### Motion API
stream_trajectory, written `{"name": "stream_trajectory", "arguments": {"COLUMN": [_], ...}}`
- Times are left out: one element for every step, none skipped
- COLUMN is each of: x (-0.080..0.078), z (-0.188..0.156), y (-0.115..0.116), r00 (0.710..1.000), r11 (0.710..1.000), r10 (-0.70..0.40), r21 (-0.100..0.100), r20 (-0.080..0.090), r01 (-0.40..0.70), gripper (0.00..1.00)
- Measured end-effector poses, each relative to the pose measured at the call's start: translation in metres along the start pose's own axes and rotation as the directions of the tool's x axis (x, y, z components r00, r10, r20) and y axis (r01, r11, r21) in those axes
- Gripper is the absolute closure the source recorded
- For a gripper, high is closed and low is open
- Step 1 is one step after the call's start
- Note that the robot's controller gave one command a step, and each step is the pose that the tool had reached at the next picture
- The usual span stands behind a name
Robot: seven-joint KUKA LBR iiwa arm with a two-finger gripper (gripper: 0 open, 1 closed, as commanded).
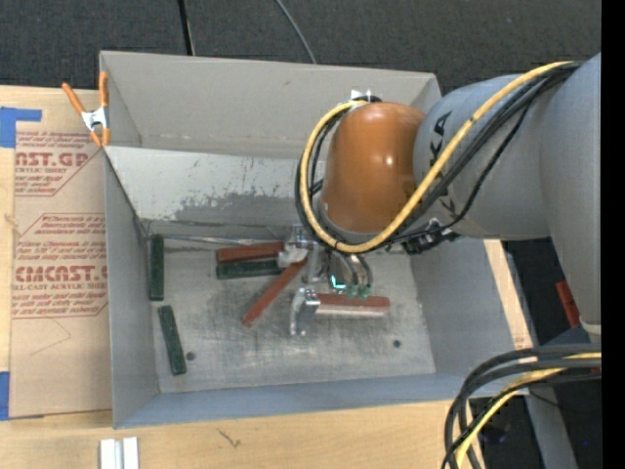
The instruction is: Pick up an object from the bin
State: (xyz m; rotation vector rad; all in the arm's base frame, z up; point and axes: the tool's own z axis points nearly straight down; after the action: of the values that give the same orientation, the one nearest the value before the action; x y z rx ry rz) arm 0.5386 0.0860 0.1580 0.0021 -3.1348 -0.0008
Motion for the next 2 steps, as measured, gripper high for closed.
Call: {"name": "stream_trajectory", "arguments": {"x": [-0.002, -0.010], "z": [-0.004, 0.036], "y": [0.000, -0.050], "r00": [1.000, 0.995], "r11": [1.000, 0.995], "r10": [0.001, -0.098], "r21": [-0.001, 0.001], "r20": [0.008, 0.010], "r01": [-0.001, 0.098], "gripper": [0.00, 0.00]}}
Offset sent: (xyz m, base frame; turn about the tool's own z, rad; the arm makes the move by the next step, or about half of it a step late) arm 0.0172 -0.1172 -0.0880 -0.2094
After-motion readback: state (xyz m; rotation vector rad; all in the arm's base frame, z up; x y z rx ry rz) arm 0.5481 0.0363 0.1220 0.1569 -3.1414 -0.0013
